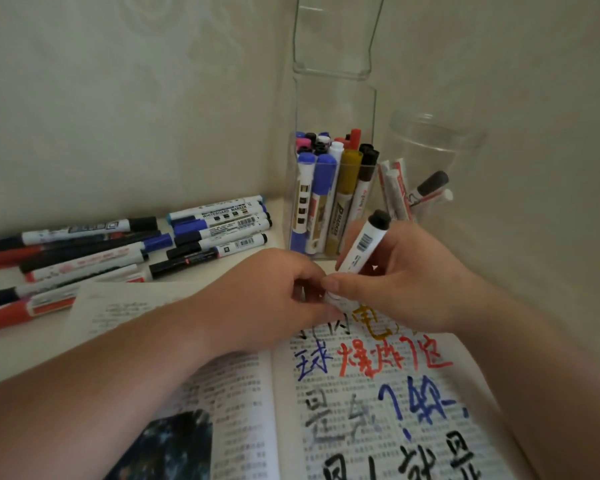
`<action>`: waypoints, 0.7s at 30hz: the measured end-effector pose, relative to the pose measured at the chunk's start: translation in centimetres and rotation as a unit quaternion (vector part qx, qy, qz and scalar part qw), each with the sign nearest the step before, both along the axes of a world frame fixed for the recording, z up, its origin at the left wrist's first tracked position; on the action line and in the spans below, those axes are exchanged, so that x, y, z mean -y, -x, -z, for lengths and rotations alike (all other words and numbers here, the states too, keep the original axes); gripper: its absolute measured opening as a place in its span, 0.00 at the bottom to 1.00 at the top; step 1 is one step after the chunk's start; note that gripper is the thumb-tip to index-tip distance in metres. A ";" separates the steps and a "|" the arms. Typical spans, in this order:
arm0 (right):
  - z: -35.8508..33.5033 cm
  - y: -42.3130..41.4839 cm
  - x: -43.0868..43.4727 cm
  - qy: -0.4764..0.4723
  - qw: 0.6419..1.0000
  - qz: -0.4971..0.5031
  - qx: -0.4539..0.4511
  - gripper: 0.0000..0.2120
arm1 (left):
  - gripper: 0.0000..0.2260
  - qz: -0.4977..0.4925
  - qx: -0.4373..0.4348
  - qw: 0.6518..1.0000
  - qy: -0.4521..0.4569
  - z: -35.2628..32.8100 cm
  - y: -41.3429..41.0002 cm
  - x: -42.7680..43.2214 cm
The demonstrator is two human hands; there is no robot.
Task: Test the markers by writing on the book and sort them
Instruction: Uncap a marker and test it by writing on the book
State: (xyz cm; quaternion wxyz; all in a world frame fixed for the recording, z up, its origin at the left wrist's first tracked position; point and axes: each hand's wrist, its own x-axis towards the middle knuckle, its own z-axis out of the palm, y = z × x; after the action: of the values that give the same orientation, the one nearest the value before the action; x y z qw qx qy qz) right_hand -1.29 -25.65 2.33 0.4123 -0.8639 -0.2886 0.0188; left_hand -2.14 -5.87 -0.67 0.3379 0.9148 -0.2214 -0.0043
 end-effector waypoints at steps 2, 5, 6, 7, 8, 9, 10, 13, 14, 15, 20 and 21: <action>0.1 0.0 -0.1 0.007 1.000 0.021 0.010 0.06 | 0.10 0.001 -0.001 1.000 0.006 0.1 -0.1 0.0; 0.2 0.1 -0.5 0.027 0.998 0.052 -0.015 0.08 | 0.08 -0.009 -0.017 0.999 0.032 0.4 -0.2 0.1; 0.1 0.1 -0.7 0.028 0.998 0.058 -0.020 0.07 | 0.07 -0.012 -0.022 0.999 0.039 0.5 -0.3 0.1; -0.1 0.2 -0.9 0.032 0.997 0.062 -0.023 0.06 | 0.08 -0.011 -0.023 0.999 0.041 0.5 -0.3 0.1; -0.3 0.3 -1.0 0.032 0.997 0.058 -0.026 0.05 | 0.09 -0.009 -0.023 0.999 0.039 0.6 -0.4 0.0; -0.4 0.3 -1.1 0.031 0.998 0.055 -0.028 0.04 | 0.09 -0.007 -0.023 0.999 0.039 0.7 -0.3 0.0; -0.5 0.3 -1.1 0.035 0.998 0.050 -0.032 0.02 | 0.09 -0.006 -0.025 0.999 0.043 0.7 -0.3 0.0; -0.4 0.5 -1.8 0.032 0.998 0.051 -0.031 0.04 | 0.07 -0.006 -0.023 0.997 0.069 0.6 -0.2 0.1; -0.2 0.7 -2.0 0.033 0.998 0.054 -0.017 0.04 | 0.07 -0.005 -0.021 0.997 0.076 0.6 -0.2 0.0; 0.1 0.8 -2.2 0.034 0.997 0.062 0.001 0.05 | 0.08 -0.003 -0.021 0.997 0.078 0.6 -0.3 -0.1; 1.6 1.0 -1.5 -0.037 0.988 0.134 0.074 0.13 | 0.06 0.017 -0.017 0.998 0.065 0.0 -0.3 -0.1; 1.5 1.1 -1.6 -0.084 0.982 0.147 0.080 0.17 | 0.08 0.016 -0.017 0.998 0.058 -0.1 -0.2 0.1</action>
State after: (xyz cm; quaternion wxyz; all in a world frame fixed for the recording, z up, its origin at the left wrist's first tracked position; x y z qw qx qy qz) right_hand -2.37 -24.01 0.85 0.4570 -0.8580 -0.1914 -0.1358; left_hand -1.96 -5.92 -0.61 0.3938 0.8898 -0.2302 -0.0120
